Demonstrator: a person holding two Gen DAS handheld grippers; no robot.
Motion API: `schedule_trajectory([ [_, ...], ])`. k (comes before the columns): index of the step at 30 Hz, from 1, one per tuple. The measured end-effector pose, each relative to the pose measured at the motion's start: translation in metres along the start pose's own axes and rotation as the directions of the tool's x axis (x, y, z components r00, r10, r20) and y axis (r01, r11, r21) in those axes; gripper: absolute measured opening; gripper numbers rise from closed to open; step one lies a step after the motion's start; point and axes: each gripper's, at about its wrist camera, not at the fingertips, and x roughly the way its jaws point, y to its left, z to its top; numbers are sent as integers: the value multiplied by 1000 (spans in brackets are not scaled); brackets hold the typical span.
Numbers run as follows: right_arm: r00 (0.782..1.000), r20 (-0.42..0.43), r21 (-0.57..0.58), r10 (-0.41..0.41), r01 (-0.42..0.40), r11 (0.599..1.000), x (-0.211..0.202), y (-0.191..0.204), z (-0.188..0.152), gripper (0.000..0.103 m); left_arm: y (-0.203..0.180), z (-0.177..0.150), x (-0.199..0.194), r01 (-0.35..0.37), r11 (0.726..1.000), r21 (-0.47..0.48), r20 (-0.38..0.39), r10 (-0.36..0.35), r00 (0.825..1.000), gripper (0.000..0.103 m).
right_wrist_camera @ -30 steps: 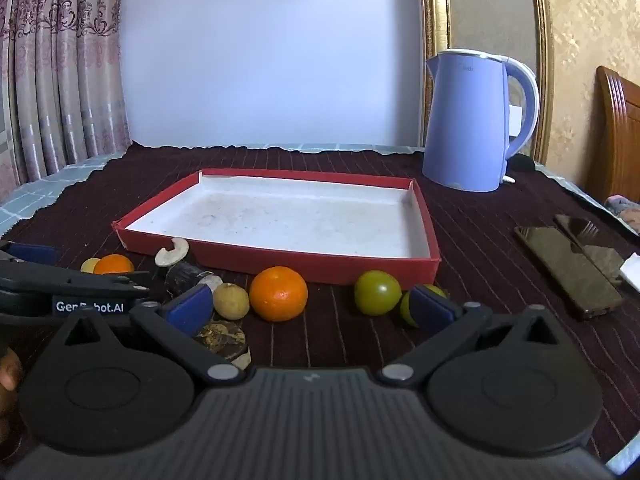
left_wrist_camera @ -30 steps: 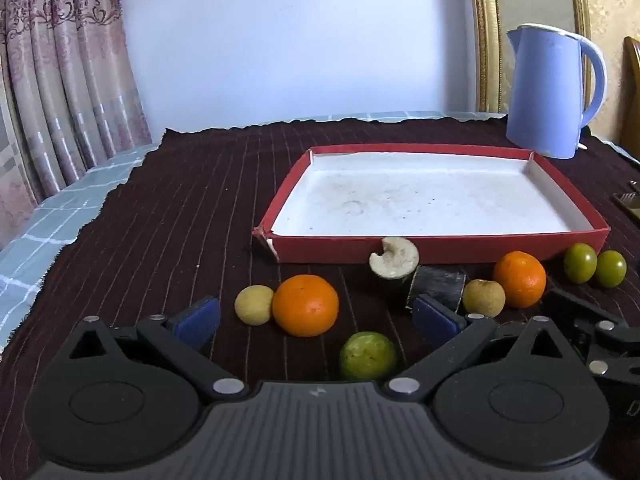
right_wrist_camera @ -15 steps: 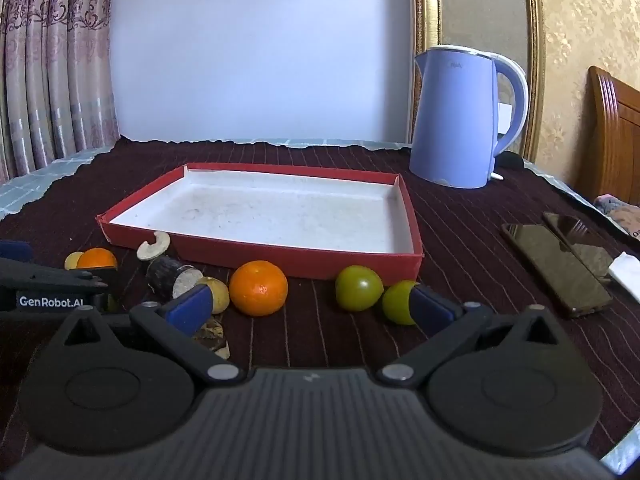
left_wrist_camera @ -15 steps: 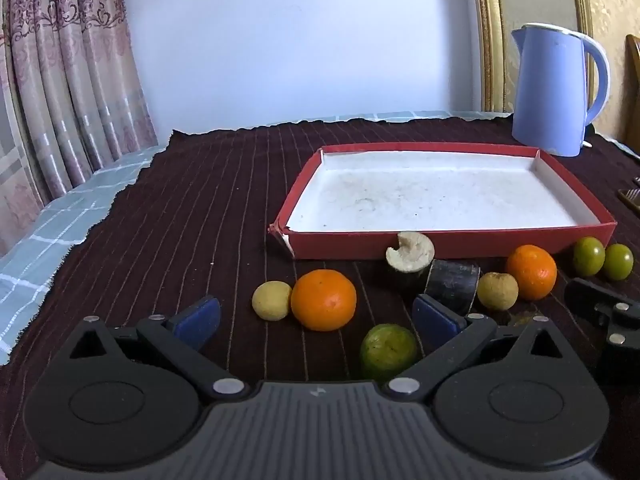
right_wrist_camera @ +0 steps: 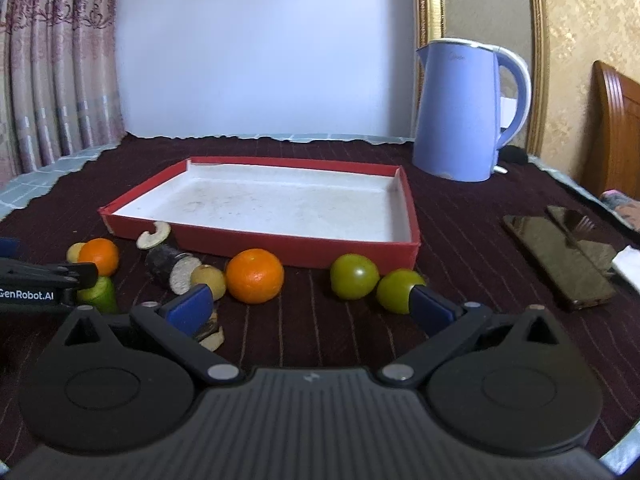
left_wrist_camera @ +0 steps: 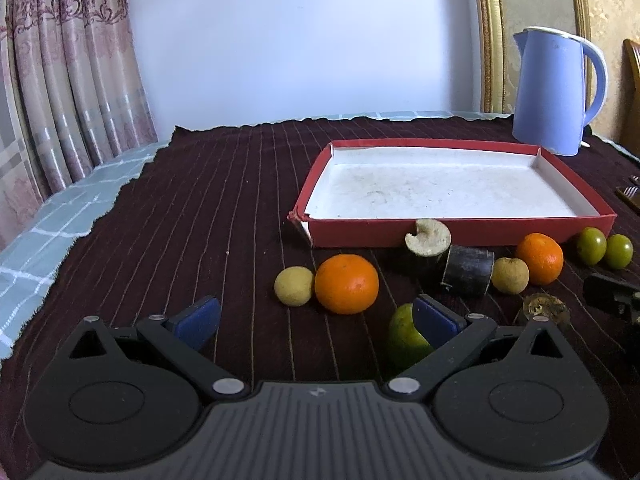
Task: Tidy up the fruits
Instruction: 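Move both tools toward the fruits in front of the red-rimmed tray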
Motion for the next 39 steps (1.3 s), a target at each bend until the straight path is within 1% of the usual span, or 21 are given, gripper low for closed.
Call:
schedule_trajectory([
  [3,999,-16,5,30,-29,1000,-1,0,-2,103,3,-2,0,19,1000,-11,-7,-19,1000,103],
  [8,999,-14,-19,30,-30,999,-3,5,-5,103,4,-8,-3,26,1000,-5,-5,-26,1000,103],
  [12,997,0,-9,79,-79,997,-6,3,-5,103,1,-9,-6,25,1000,13,5,-25,1000,103],
  [15,995,10,-23,100,-100,995,-7,3,-6,103,-2,-10,-9,54,998,17,6,-54,999,103],
  [17,996,14,-28,90,-90,996,-8,5,-7,103,-3,-10,-12,77,997,18,11,-78,997,103],
  [21,998,4,-65,65,-65,996,-6,12,-9,103,-9,-8,-8,99,995,34,5,-99,995,103],
  [25,996,-10,-38,83,-84,996,-4,11,-11,103,-15,-8,-1,109,993,41,-10,-109,994,101],
  [27,997,-17,-38,72,-73,997,-4,11,-11,103,-19,-7,4,107,993,47,-28,-106,994,94],
  [28,997,-17,-44,69,-70,997,-3,12,-11,103,-21,-6,6,112,993,49,-37,-110,993,83],
  [29,998,-16,-51,68,-69,996,-3,13,-11,103,-24,-6,10,116,992,52,-52,-113,992,67],
  [31,997,-20,-72,71,-73,995,-3,16,-12,103,-28,-7,16,127,991,52,-86,-122,989,55],
  [33,996,-25,-100,89,-91,991,-3,19,-13,103,-30,-7,16,128,991,48,-75,-124,989,47],
  [34,995,-26,-115,98,-100,988,-2,20,-13,103,-31,-6,15,143,988,51,-74,-139,988,35],
  [35,994,-29,-132,106,-109,985,-1,22,-14,103,-32,-6,14,162,986,49,-75,-158,985,31],
  [39,989,-54,-155,137,-144,977,3,30,-15,103,-35,-8,11,151,986,64,-60,-148,987,31],
])
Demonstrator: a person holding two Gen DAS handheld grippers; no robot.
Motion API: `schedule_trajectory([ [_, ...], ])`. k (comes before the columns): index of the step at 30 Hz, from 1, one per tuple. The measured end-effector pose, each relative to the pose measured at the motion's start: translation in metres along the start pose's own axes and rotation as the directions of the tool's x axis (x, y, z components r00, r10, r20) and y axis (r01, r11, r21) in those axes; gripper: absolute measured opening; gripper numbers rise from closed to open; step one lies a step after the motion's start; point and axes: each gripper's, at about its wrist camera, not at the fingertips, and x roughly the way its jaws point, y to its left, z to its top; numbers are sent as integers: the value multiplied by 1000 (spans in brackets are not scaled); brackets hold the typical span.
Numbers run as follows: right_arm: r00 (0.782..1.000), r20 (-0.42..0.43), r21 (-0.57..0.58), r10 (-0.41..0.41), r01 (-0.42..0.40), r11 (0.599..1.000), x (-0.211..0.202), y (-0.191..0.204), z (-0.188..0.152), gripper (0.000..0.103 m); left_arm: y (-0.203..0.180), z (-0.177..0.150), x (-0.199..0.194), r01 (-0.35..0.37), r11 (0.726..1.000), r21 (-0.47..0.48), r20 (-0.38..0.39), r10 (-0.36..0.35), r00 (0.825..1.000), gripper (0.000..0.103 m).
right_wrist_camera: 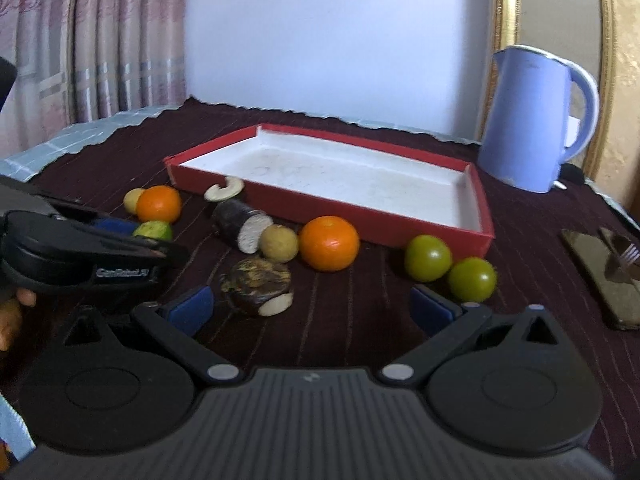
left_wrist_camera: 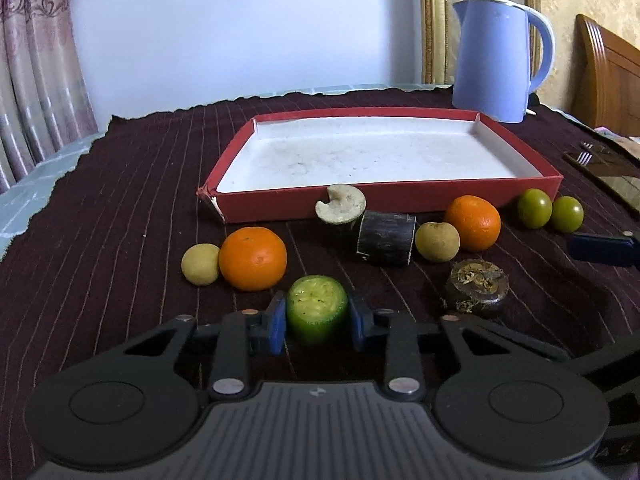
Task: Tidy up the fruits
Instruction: 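Move both tools toward the fruits in front of the red-rimmed tray, then grasp the green lime with the left tool while the right tool grasps the brown round fruit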
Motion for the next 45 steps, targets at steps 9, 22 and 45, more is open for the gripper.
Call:
schedule_trajectory([
  [9,997,-17,-84,-78,76,994,6,16,3,103,-2,-1,2,-7,1000,27,14,7,1000,31],
  [22,997,-83,-6,-8,8,1000,8,-1,7,103,9,-1,4,-35,999,-31,1,35,999,61],
  [45,997,-78,-51,30,-34,998,5,4,9,41,3,-4,-4,30,1000,-8,36,-29,999,30],
])
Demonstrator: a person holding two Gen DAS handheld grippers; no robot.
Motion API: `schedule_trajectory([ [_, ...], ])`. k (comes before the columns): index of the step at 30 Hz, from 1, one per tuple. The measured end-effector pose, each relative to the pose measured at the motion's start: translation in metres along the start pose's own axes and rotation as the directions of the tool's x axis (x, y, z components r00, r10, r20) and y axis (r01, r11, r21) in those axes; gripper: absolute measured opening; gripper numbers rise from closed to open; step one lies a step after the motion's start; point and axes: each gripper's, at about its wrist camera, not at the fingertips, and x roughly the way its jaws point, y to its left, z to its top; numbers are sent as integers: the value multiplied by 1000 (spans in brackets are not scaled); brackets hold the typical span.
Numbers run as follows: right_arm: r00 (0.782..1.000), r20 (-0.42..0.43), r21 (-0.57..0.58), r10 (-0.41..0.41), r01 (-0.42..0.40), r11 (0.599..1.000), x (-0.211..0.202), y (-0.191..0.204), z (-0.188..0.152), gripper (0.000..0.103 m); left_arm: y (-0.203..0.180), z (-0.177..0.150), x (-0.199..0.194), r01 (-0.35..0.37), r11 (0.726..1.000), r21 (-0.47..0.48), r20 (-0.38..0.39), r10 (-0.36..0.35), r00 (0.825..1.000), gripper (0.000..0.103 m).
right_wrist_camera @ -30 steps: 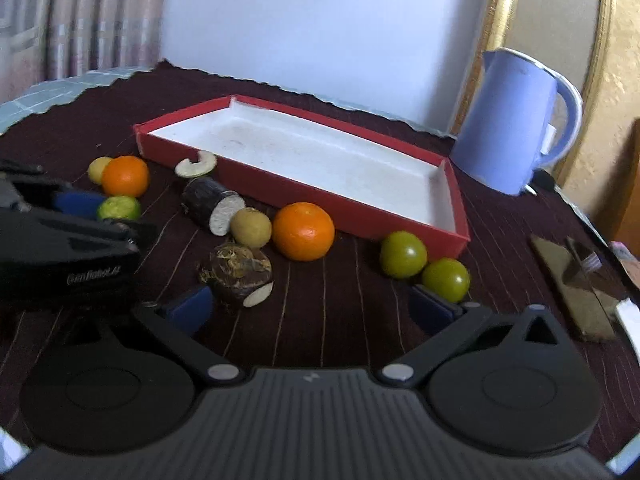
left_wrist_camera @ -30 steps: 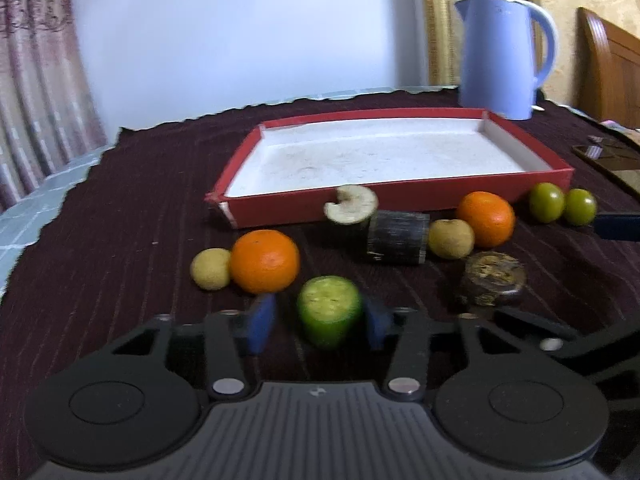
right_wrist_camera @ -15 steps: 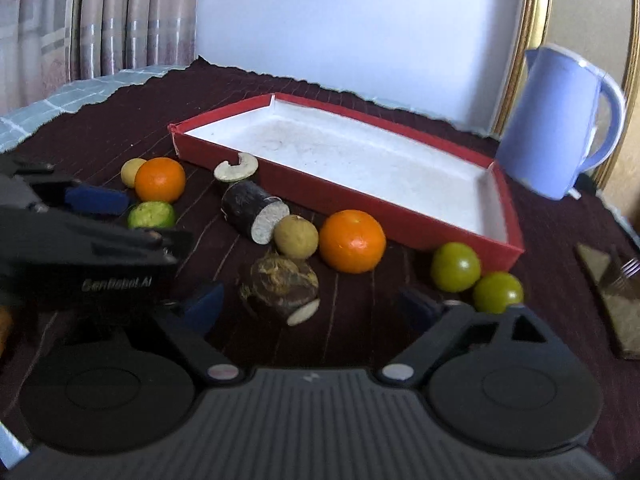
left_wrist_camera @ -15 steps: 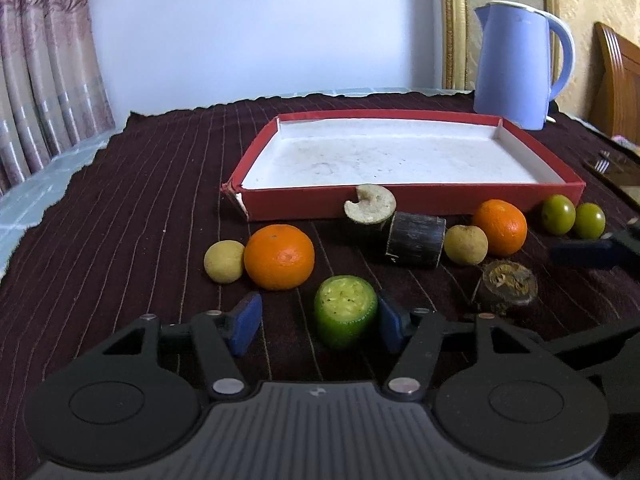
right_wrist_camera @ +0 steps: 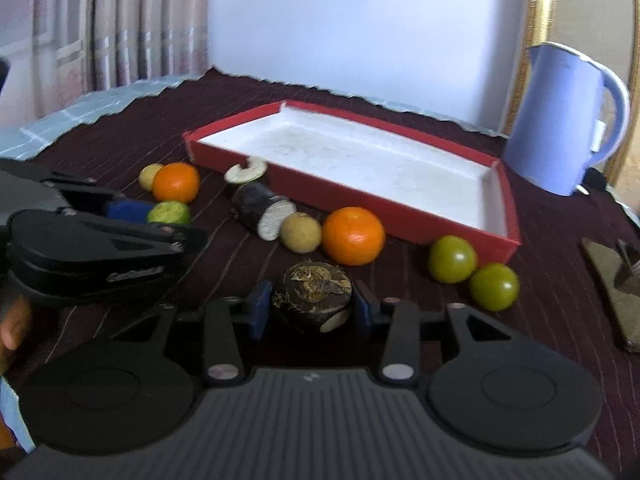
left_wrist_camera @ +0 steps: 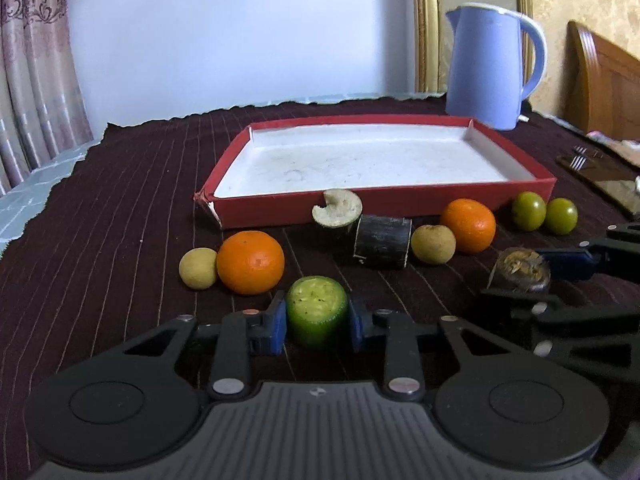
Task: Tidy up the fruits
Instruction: 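Grasp the green lime with the left tool while the right tool grasps the brown round fruit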
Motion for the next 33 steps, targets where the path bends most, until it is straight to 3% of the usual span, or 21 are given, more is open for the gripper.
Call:
schedule_trajectory([
  [18,987,108,130,-117,103,986,-7,-26,22,41,-10,46,5,-84,996,-25,32,85,996,30],
  [33,982,113,169,-150,129,977,3,-38,33,41,-16,59,20,-125,992,4,25,125,992,30],
])
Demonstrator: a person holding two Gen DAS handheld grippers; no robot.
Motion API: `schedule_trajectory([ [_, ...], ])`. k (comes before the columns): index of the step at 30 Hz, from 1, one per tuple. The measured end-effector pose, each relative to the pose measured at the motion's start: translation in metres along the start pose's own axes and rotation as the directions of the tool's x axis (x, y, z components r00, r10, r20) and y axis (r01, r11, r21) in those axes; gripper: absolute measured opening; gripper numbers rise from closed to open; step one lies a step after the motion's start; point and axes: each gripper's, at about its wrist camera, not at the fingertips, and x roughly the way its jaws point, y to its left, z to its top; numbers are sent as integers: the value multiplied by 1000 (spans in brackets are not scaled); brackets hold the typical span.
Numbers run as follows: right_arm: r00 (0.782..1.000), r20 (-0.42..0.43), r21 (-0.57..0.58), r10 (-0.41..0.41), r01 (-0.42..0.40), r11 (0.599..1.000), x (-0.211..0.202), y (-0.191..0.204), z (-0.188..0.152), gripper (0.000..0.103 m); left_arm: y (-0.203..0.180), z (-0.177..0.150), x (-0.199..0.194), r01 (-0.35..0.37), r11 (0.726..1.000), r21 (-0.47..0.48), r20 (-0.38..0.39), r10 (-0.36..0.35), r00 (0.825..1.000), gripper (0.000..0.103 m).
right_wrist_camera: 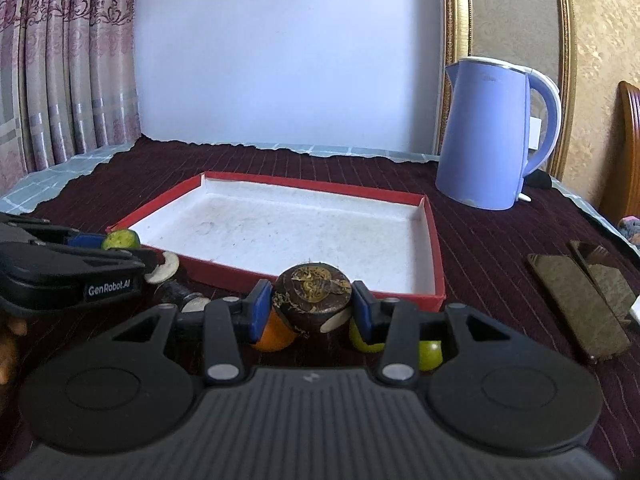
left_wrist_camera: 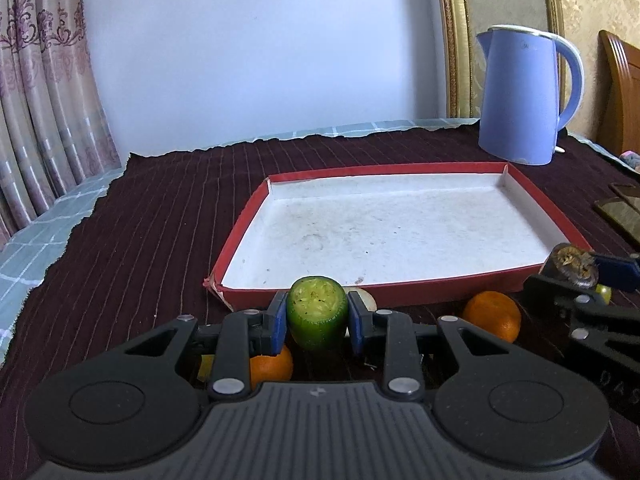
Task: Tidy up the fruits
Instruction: 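Carry the lime and brown fruit over the white tray with both tools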
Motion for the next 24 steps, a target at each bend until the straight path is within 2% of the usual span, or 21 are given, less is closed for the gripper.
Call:
schedule_trajectory([
  [24,1000,15,1,2,-2,1000,19,-6,29,41,-1,29,30,-41,999,20,-24,42,999,30],
])
